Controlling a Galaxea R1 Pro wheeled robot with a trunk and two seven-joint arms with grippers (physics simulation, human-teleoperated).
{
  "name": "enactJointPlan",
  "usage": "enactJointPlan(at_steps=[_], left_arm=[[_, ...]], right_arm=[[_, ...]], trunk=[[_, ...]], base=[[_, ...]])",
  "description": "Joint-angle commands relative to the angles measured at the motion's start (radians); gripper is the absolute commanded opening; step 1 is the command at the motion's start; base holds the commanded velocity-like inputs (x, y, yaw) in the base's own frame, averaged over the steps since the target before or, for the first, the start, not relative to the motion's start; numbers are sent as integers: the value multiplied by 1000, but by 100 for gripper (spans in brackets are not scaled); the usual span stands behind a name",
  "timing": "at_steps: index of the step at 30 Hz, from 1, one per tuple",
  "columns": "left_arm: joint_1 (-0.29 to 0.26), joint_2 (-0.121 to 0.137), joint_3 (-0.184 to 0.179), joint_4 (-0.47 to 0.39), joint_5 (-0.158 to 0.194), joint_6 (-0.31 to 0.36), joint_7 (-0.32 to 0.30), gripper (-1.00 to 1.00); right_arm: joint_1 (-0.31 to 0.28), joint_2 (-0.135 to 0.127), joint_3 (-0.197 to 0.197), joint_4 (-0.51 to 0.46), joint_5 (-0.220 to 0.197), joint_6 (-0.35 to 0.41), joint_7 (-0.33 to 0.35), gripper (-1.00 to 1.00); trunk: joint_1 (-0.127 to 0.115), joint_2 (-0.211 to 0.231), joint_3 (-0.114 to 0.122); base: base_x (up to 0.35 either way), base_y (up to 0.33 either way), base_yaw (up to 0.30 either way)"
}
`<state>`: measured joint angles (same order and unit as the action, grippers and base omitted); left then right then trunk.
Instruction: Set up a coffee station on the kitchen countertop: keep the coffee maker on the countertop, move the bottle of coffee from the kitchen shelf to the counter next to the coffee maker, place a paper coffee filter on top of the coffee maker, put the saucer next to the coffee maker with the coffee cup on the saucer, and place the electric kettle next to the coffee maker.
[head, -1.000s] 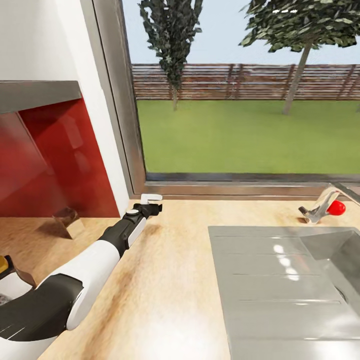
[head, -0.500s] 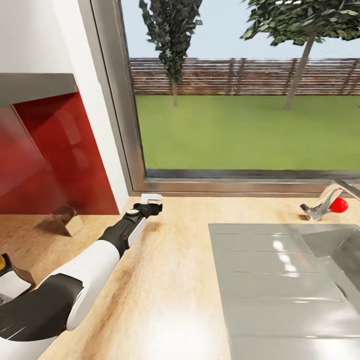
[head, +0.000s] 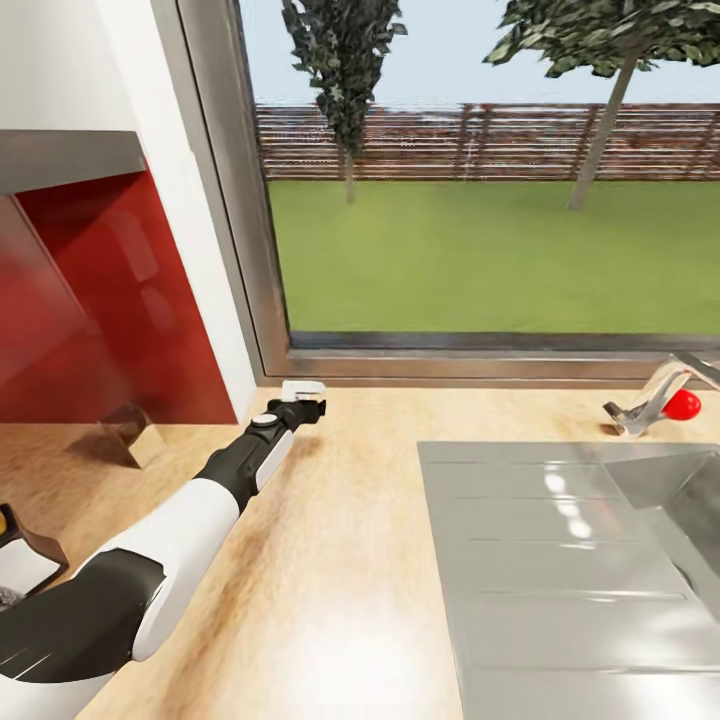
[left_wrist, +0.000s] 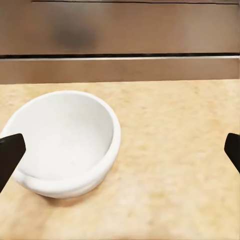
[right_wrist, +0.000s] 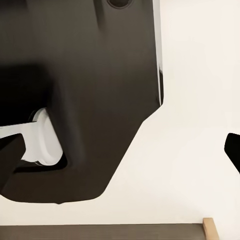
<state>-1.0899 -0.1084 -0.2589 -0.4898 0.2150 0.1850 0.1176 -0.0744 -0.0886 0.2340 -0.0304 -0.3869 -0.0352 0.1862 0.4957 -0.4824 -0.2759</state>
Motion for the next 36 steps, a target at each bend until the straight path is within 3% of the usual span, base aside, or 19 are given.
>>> enactJointPlan(at_steps=[1,7,36], left_arm=[[-1,1,-8,-2,11,0,9,100],[-2,1,-9,-3,10,-31,10,100],[-19,2,-10,-2,10,-19,10,100]], right_arm=[[-1,0,8,1,-10,-4,4,100],[-1,0,8,1,-10,-4,4,100],[-1,0,8,1,-10,-4,4,100]], trunk=[[0,-2,-3],[0,-2,-13],[0,-2,-60]], base=[[0,0,0],[0,0,0],[0,0,0]])
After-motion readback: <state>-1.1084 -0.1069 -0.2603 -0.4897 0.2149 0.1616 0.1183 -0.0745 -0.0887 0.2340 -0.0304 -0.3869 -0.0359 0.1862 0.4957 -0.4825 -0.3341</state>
